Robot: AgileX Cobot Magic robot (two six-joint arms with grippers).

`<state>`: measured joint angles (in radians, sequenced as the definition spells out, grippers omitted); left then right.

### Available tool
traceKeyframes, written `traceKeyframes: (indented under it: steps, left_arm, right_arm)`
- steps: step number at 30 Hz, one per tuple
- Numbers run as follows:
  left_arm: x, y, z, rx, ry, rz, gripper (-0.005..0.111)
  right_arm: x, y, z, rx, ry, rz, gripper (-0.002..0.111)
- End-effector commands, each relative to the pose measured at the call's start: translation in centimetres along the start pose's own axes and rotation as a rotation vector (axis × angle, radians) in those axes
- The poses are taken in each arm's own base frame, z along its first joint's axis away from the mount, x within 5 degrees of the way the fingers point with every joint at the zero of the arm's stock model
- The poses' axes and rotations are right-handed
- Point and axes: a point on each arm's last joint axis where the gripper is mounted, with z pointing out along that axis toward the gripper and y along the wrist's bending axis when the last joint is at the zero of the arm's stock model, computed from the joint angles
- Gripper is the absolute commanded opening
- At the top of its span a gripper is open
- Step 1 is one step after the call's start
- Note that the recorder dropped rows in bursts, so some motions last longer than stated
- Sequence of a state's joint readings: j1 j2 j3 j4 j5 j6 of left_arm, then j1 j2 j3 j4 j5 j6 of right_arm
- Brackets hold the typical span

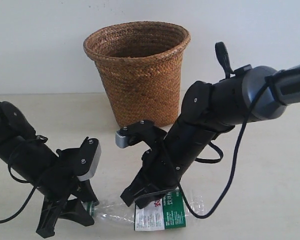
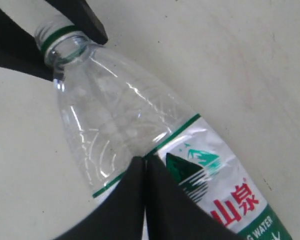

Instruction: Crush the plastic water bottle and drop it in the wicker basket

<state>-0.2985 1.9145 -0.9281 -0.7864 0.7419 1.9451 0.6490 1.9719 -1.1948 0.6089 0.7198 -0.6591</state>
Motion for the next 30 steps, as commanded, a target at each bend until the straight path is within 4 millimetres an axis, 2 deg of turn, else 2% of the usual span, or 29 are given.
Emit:
traceKeyframes:
  steps: [1,13,17,24,30]
  left_arm:
    - [-0.3,-0.1,0.0,0.008,-0.009,-0.008,0.004]
    - [-0.3,-0.1,0.0,0.012,-0.011,-0.012,0.004]
    - [-0.3,-0.1,0.0,0.012,-0.011,-0.016,0.004]
    - [-0.3,-0.1,0.0,0.012,-0.011,-0.016,0.004]
    - [-0.2,-0.1,-0.1,0.011,-0.011,-0.018,0.004]
  right_arm:
    - [1.5,-1.9,2.6,0.057,0.238,-0.019,0.000]
    - [0.2,-3.8,5.2,0.076,0.376,0.005,0.000]
    - [0.5,-4.8,5.8,0.074,0.394,0.027,0.000]
    - [1.6,-7.1,4.8,0.056,0.443,0.148,0.000]
    - [1.1,-7.0,3.9,0.041,0.410,0.179,0.000]
